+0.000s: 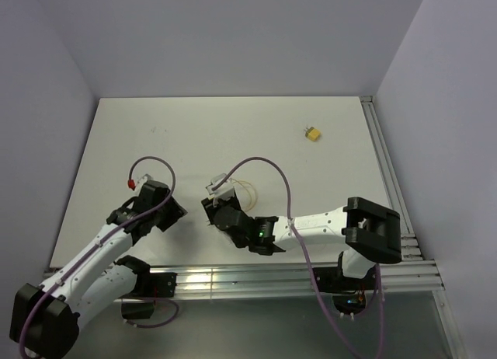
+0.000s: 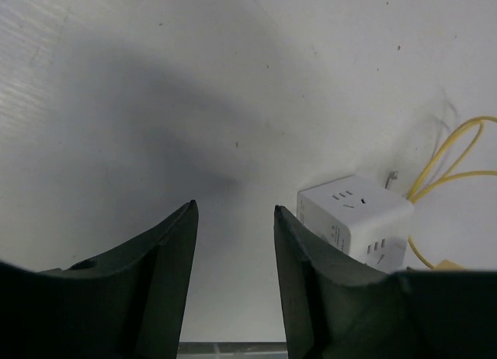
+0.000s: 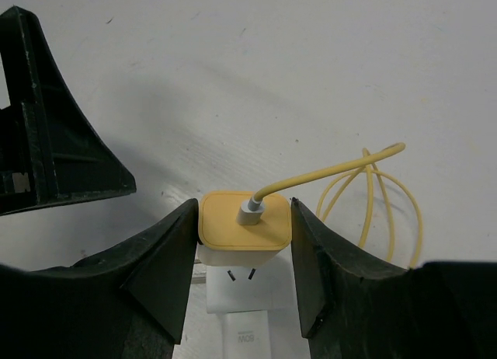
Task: Insert the plug
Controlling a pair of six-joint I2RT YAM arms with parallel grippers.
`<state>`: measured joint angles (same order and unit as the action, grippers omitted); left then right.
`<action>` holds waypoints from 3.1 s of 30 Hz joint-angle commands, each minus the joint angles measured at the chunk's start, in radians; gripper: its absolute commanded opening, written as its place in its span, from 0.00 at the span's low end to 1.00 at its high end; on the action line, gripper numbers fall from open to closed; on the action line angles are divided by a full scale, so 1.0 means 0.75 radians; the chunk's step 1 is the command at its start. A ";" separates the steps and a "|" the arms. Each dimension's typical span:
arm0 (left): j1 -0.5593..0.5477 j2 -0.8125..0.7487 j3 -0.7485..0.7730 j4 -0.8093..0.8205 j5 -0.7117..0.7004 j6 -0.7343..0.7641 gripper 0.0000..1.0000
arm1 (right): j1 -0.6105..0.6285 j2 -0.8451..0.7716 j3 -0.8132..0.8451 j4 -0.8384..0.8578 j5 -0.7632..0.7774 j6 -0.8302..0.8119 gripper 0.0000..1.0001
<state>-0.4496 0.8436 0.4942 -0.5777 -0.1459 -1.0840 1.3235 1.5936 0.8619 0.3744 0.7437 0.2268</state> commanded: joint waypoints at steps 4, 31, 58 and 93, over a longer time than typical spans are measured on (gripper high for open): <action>0.076 0.053 -0.011 0.257 0.270 0.093 0.48 | 0.019 0.023 -0.037 0.168 0.115 -0.051 0.00; 0.139 0.151 -0.054 0.412 0.405 0.097 0.50 | 0.049 0.105 -0.043 0.217 0.086 -0.133 0.00; 0.141 0.192 -0.076 0.464 0.450 0.104 0.47 | 0.056 0.162 -0.053 0.209 0.121 -0.184 0.00; 0.141 0.231 -0.178 0.619 0.536 0.052 0.39 | 0.043 0.248 0.014 -0.308 -0.180 -0.067 0.00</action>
<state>-0.3454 1.0248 0.3740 -0.1574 0.2379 -1.0412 1.3766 1.7241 0.8787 0.4198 0.7448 0.1852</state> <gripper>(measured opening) 0.398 0.542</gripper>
